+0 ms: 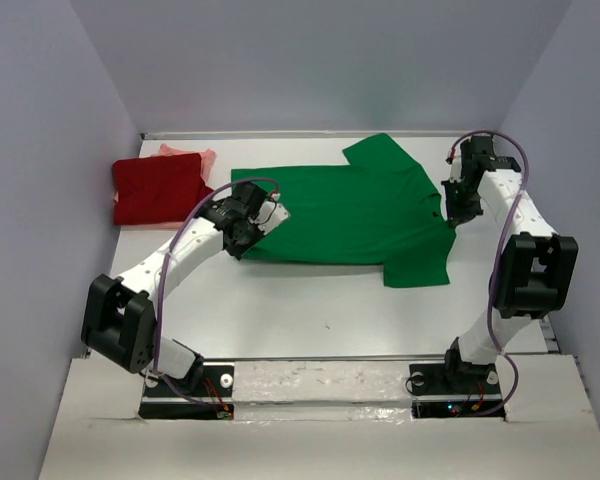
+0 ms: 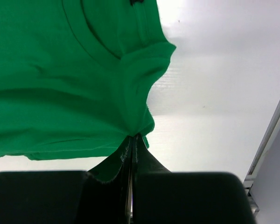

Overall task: Fold and stack the t-shirts
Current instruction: Fold the flattened tshirt in 1/3 of the way

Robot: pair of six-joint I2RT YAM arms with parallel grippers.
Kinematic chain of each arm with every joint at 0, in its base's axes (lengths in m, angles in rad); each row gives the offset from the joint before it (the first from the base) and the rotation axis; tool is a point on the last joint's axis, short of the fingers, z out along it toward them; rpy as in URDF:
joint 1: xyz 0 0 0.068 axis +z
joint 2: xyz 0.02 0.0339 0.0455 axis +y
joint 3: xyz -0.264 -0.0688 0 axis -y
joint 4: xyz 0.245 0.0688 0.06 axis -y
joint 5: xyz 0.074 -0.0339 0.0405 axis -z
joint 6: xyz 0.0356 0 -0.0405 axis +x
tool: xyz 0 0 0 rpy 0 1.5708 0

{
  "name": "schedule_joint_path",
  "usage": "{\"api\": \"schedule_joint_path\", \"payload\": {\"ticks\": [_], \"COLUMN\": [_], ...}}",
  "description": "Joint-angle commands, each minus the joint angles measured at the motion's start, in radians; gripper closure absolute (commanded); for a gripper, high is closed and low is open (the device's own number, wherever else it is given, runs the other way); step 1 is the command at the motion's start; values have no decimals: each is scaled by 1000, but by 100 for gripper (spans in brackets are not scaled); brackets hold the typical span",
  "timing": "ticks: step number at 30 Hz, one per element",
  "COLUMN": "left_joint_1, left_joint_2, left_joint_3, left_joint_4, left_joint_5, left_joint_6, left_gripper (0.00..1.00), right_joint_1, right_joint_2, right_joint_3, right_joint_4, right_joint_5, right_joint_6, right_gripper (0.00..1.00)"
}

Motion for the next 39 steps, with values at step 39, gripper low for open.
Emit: {"api": "schedule_joint_path", "payload": {"ticks": [39], "left_joint_1": [-1], "left_joint_2": [280], "left_joint_3": [205], "left_joint_4": [221], "left_joint_5": [-271], "left_joint_6": [-78], "left_gripper": [100], "right_joint_1": [-7], "right_joint_2": [303], "right_joint_3": [326], "right_joint_4": [18], "right_joint_5": [-83], "right_joint_6": [-67], "right_gripper": [100]}}
